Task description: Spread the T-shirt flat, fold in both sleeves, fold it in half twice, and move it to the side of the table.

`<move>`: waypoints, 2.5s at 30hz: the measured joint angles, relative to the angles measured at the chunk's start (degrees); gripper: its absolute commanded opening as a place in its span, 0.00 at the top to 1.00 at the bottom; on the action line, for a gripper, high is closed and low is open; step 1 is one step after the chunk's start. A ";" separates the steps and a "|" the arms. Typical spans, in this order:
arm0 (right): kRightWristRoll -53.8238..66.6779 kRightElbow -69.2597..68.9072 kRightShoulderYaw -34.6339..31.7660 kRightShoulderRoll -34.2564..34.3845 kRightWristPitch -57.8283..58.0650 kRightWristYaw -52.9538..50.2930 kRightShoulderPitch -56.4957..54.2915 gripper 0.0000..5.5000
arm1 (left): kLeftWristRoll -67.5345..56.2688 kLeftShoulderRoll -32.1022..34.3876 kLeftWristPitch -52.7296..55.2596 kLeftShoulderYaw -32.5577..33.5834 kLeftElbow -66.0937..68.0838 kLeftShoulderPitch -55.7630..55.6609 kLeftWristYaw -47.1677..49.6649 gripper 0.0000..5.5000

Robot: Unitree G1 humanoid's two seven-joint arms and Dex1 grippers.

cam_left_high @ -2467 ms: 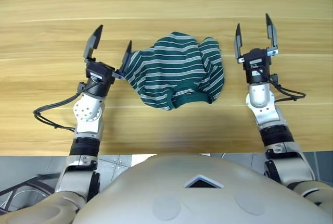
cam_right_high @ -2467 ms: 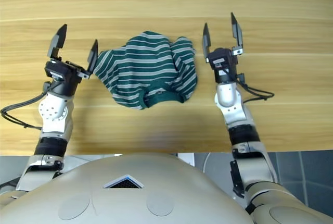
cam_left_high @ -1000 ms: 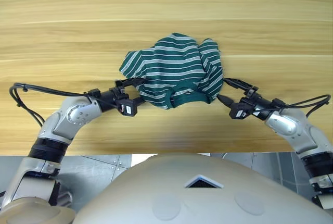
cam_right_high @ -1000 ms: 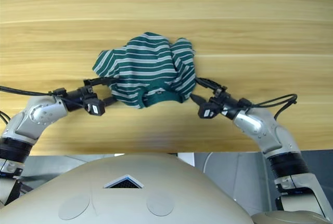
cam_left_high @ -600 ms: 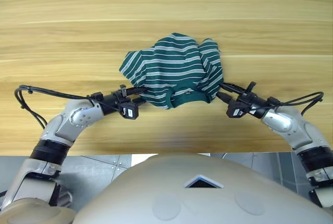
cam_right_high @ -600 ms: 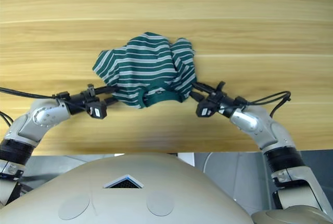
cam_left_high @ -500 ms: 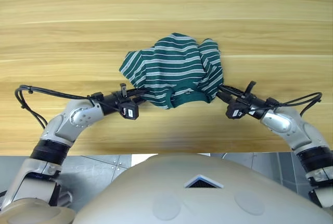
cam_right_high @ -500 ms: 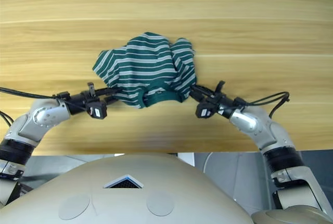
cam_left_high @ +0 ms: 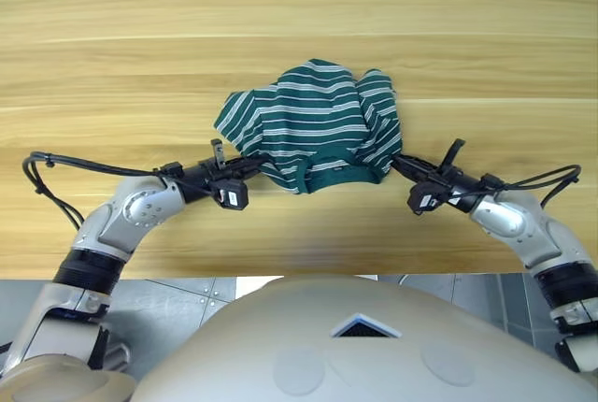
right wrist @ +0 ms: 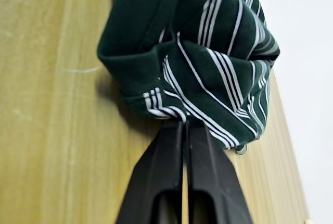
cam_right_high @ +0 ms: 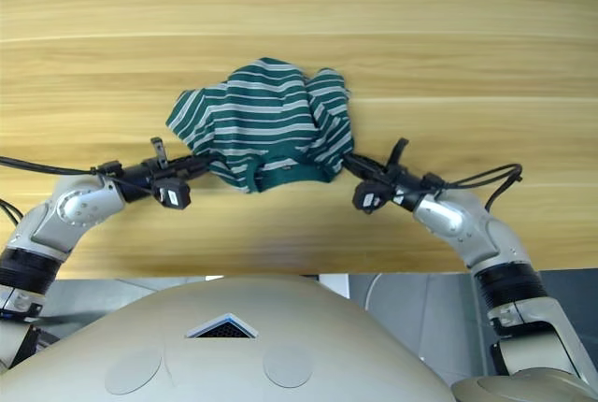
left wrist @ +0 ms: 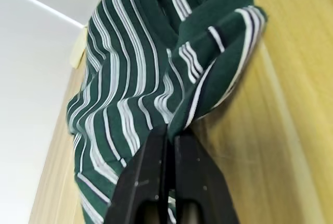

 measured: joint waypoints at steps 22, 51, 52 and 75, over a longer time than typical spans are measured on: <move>60.27 -12.85 -12.77 14.30 -3.19 14.34 -14.64 1.00 | -52.06 -12.40 -7.34 12.03 -1.06 -10.42 -5.16 1.00; 12.67 55.81 -7.13 20.98 -4.93 -18.42 -67.49 1.00 | -25.04 -16.15 -5.72 19.99 63.66 -59.97 3.72 1.00; 14.96 51.81 -5.00 19.31 -6.76 -12.33 -61.44 1.00 | -25.06 -15.82 -8.33 17.94 62.50 -53.80 -1.96 1.00; 27.30 -14.39 -4.42 -8.98 2.21 21.30 7.95 1.00 | -42.36 0.27 -4.18 15.10 6.77 14.43 -24.71 0.94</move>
